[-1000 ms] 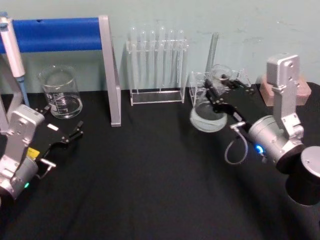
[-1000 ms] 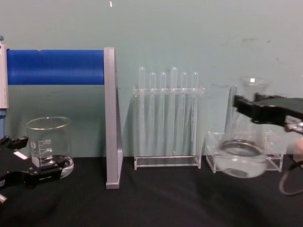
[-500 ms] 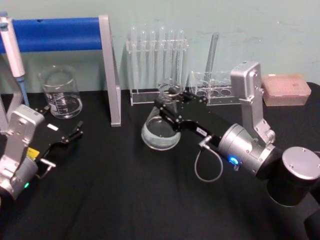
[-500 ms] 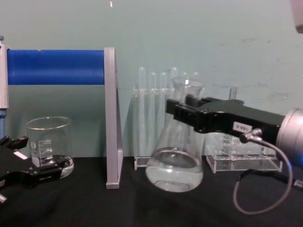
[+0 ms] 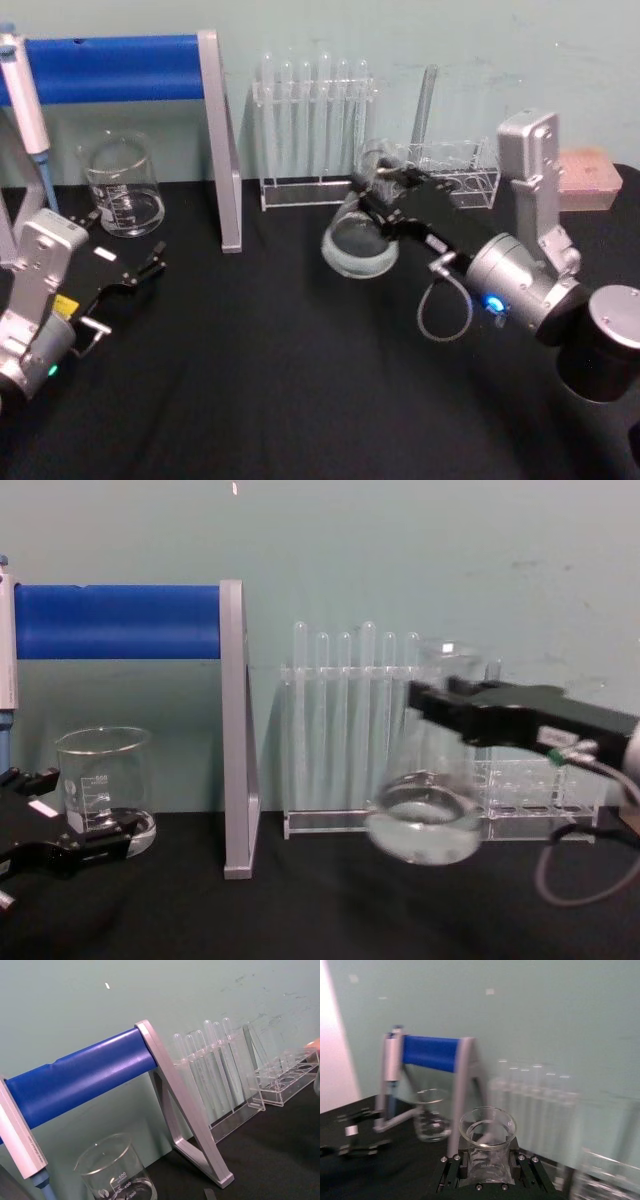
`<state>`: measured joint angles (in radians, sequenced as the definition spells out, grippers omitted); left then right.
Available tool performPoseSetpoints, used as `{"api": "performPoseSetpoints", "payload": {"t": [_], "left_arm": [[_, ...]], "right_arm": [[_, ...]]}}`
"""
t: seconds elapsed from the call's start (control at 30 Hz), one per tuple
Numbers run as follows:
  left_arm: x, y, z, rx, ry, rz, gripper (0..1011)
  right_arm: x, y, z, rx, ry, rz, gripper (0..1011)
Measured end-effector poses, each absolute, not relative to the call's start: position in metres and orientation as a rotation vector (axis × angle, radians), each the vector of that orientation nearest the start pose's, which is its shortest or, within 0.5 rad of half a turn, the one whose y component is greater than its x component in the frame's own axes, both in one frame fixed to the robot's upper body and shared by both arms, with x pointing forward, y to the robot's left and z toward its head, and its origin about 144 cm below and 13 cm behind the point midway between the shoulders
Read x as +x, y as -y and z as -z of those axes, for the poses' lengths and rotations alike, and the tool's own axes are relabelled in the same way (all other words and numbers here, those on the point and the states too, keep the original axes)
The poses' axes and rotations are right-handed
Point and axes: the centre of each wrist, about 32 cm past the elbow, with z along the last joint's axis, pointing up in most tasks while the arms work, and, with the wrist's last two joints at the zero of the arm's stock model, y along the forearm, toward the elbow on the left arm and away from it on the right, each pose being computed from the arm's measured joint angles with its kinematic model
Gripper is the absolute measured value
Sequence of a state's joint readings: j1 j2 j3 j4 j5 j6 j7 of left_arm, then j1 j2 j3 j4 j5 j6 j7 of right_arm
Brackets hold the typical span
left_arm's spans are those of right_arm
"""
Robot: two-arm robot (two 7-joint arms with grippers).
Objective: Grasp the erlenmeyer flask with one hand, shake it three times, then place it back.
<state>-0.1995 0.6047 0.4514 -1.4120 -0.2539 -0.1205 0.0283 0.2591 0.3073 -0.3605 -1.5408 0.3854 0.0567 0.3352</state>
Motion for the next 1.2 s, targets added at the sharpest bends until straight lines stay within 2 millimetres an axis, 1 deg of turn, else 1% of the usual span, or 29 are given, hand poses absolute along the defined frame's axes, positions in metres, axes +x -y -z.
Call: {"api": "performPoseSetpoints", "payload": {"t": [0.37,0.47,0.6,0.73,0.93,1.2], "left_arm": [[0.489,-0.31,-1.14,0.304,0.285,-1.248,1001],[0.489,-0.31,-1.14,0.304,0.285,-1.248,1001],[0.489,-0.31,-1.14,0.304,0.285,-1.248,1001],[0.489,-0.31,-1.14,0.304,0.285,-1.248,1001],[0.489,-0.31,-1.14,0.304,0.285,-1.248,1001],[0.489,-0.31,-1.14,0.305,0.285,-1.248,1001]], "right_arm": [[0.51,0.253,-1.2,0.019,0.041,1.192,449],[0.507,0.262,-1.201,0.012,0.044,1.248,449],[0.505,0.269,-1.201,0.006,0.048,1.287,449],[0.503,0.271,-1.201,0.006,0.05,1.294,449],[0.504,0.266,-1.201,0.01,0.047,1.252,449],[0.506,0.243,-1.202,0.011,0.051,1.088,449]]}}
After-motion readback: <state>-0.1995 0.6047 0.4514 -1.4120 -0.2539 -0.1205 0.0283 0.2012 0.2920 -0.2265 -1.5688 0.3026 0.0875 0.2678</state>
